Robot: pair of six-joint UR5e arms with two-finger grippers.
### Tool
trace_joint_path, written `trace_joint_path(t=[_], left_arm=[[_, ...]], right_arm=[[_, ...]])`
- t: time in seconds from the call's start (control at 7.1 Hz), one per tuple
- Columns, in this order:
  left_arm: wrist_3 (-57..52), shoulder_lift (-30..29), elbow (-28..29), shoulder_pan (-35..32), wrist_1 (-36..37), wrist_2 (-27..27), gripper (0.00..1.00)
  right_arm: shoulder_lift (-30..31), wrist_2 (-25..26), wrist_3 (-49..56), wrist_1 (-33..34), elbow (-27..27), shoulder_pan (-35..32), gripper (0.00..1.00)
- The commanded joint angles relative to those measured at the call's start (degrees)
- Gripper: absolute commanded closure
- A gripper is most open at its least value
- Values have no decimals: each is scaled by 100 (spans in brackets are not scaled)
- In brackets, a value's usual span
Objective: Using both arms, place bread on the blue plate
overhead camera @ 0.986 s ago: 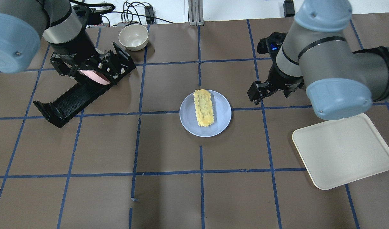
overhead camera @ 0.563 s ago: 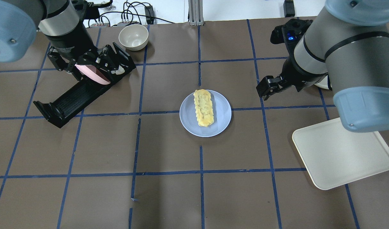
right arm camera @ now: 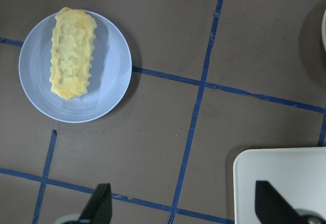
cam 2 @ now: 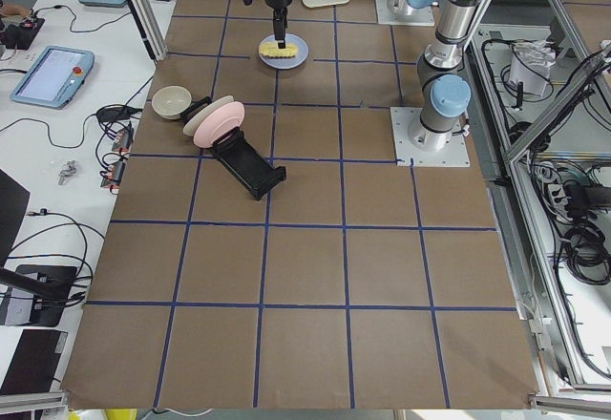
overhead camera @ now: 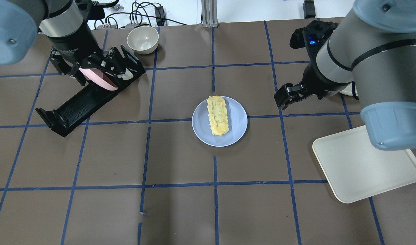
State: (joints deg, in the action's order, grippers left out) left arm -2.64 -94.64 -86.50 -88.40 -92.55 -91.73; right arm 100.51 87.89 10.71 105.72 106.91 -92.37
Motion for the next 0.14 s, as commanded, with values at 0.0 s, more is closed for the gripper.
trace_joint_path(t=[0.0], left_arm=[[43, 59, -77, -55, -9, 6, 0]], right_arm=[[-14, 0, 2, -7, 14, 8, 0]])
